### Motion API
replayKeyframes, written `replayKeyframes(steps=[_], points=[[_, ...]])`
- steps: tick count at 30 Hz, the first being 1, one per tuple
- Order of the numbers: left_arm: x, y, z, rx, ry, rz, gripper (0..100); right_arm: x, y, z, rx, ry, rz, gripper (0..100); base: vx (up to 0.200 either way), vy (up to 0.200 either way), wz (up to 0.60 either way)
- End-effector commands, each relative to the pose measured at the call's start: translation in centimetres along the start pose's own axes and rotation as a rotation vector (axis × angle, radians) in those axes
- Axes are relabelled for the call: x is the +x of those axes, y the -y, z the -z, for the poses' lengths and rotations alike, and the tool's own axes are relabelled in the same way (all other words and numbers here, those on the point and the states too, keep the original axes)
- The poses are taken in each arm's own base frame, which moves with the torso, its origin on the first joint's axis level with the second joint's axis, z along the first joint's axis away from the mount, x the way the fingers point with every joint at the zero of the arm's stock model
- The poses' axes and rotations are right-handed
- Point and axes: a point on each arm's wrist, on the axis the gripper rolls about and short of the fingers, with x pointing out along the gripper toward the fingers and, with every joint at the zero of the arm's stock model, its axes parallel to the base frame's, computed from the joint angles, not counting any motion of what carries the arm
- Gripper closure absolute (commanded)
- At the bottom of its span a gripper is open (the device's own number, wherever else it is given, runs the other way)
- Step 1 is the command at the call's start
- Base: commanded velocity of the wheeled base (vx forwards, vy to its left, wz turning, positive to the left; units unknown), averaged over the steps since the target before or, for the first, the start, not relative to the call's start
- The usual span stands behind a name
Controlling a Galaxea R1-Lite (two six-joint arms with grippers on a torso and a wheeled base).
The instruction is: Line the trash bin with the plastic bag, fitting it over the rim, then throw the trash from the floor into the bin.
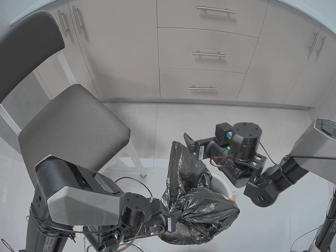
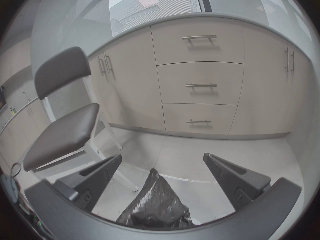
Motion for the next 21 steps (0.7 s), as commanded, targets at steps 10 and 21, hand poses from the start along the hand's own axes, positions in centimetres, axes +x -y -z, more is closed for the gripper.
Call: replayKeyframes(steps=[10, 21], points=[[0.0, 0.0, 0.1, 0.003, -0.003, -0.001, 100, 10.0, -1.0, -0.6, -0.04, -0.1, 0.11, 0, 0.0, 0.0, 0.0], [0.1, 0.0, 0.1, 0.005, -0.001, -0.002, 100, 12.5, -1.7, 0.6, -0.064, -0.191, 0.105, 0, 0.0, 0.0, 0.0]])
